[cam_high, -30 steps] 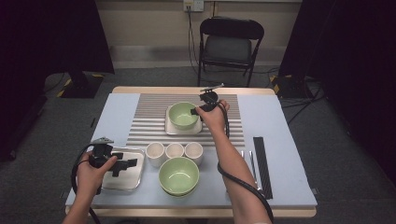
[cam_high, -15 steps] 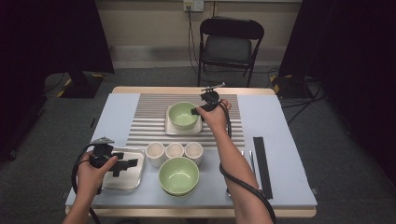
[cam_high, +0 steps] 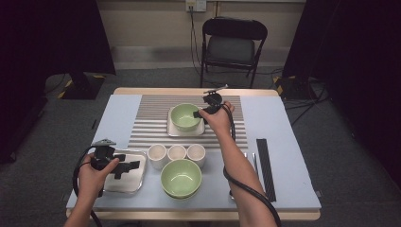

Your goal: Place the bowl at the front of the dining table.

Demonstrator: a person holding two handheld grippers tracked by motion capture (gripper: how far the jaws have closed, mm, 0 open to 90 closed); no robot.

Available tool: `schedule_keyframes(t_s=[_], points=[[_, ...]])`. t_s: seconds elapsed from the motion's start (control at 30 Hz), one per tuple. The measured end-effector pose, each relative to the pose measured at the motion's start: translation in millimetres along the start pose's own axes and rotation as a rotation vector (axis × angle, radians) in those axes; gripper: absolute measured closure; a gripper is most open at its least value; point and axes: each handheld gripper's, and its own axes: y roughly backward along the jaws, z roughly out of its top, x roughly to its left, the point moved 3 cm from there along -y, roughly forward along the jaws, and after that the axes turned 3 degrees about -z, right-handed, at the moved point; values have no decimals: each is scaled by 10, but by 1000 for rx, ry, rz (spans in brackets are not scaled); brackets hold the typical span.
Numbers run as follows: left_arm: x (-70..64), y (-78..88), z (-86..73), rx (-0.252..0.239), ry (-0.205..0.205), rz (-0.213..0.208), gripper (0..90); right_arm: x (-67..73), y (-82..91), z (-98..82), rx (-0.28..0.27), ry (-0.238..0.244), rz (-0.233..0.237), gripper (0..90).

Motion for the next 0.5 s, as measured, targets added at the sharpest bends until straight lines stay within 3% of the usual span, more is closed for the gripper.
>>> schedule_keyframes(t_s=[0.5], points=[[6,11,-1,0,-4,1,191,-5,52,-7,3,16,3,212]])
